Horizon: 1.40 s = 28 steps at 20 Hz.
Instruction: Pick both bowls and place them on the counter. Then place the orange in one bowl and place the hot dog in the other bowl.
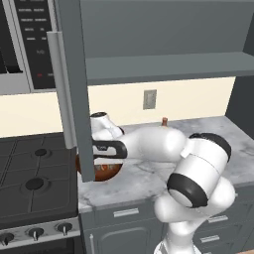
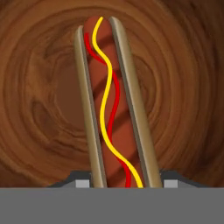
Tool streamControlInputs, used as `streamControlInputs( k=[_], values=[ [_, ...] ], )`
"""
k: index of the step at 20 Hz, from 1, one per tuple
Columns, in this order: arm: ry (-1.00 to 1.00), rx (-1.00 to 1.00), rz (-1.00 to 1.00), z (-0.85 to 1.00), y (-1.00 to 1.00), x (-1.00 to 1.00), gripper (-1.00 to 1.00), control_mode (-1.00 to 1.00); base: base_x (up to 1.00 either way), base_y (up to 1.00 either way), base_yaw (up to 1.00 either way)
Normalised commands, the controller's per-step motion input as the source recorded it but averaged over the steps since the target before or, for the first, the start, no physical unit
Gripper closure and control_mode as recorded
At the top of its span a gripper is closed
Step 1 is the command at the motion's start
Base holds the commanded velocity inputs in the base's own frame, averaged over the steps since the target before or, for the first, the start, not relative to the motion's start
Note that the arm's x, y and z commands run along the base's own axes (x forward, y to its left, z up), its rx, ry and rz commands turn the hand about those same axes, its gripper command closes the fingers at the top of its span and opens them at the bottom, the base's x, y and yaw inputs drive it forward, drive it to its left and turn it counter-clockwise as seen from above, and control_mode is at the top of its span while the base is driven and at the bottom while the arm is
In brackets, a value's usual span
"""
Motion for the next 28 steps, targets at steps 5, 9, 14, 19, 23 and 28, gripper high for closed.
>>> streamControlInputs(
  k=[5, 9, 14, 19, 23, 28],
  values=[
    [0.0, 0.09, 0.0, -0.33, -0.16, -0.06, 1.0, -1.0, 0.0, 0.0, 0.0],
    [-0.07, 0.12, 0.0, -0.23, -0.02, -0.01, -1.0, -1.0, 0.0, 0.0, 0.0],
    [-0.13, 0.08, 0.0, 0.01, -0.05, -0.1, -1.0, -1.0, 0.0, 0.0, 0.0],
    [-0.06, 0.02, -0.01, 0.3, 0.0, -0.01, -1.0, -1.0, 0.0, 0.0, 0.0],
    [-0.06, 0.0, -0.01, 0.43, 0.0, 0.0, -1.0, -1.0, 0.0, 0.0, 0.0],
    [-0.05, 0.0, -0.01, 0.49, -0.02, 0.0, -1.0, -1.0, 0.0, 0.0, 0.0]
  ],
)
